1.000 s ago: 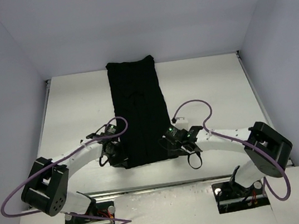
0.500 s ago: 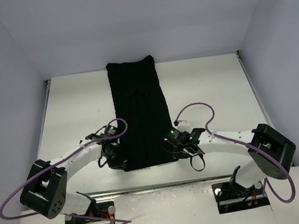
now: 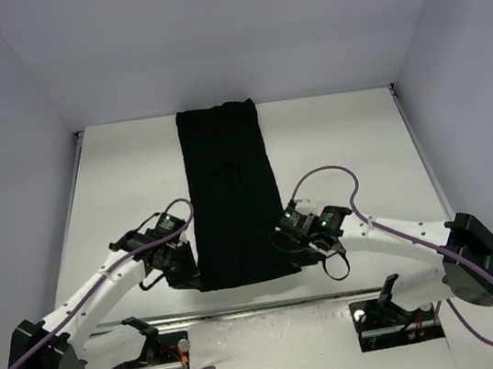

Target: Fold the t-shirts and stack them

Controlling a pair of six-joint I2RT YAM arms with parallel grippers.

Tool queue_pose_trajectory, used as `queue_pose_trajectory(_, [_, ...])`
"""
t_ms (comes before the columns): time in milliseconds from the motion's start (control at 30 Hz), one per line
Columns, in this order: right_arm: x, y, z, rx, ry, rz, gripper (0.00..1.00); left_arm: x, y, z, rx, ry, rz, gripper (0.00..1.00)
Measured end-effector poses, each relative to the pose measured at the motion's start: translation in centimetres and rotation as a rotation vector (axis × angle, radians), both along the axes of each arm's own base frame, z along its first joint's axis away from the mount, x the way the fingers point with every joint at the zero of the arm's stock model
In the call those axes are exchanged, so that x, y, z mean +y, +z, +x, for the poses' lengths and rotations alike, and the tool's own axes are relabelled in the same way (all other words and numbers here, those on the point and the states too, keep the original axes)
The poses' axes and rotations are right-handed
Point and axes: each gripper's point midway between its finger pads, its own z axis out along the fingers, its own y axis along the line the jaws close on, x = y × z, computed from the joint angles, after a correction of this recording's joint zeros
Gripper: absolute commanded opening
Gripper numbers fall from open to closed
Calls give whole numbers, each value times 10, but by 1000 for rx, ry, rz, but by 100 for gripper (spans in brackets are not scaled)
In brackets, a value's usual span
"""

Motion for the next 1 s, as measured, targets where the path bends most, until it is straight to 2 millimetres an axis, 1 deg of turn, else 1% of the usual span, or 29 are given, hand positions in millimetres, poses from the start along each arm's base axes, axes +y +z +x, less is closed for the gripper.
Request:
queue_pose_trajectory(67, [3, 9, 5, -1, 17, -10, 0, 1, 3, -1, 10, 1, 13, 0])
queue_pose_trajectory(100, [5, 14, 11, -1, 24, -20, 0, 2, 5, 2, 13, 0, 23, 0])
queue_pose_trajectory(167, [11, 26, 29, -15, 30, -28, 0, -1, 14, 14, -1, -2, 43, 0])
queue_pose_trajectory(233, [17, 40, 56, -51, 30, -19, 0, -5, 24, 34, -39, 0, 55, 0])
queue_pose_trajectory(267, [16, 46, 66, -58, 25, -21, 0, -5, 30, 43, -54, 3, 63, 0])
queue_pose_trajectory(367, [12, 63, 103, -97, 17, -26, 0, -5, 52, 85, -132, 25, 73, 0])
queue_pose_trajectory(467, [7, 73, 134, -115, 12, -41, 0, -1, 70, 125, -197, 52, 75, 0])
queue_pose_trajectory(600, [11, 84, 174, -149, 27, -40, 0, 9, 87, 173, -260, 83, 85, 0])
queue_pose_trajectory(700, [16, 87, 201, -165, 43, -41, 0, 13, 91, 203, -282, 84, 99, 0])
queue_pose_trajectory(800, [19, 83, 228, -171, 53, -54, 0, 14, 88, 229, -293, 69, 126, 0])
queue_pose_trajectory(867, [21, 78, 244, -176, 57, -63, 0, 12, 83, 245, -298, 58, 141, 0])
queue_pose_trajectory(1000, [19, 67, 267, -168, 58, -80, 0, 12, 68, 267, -283, 47, 168, 0])
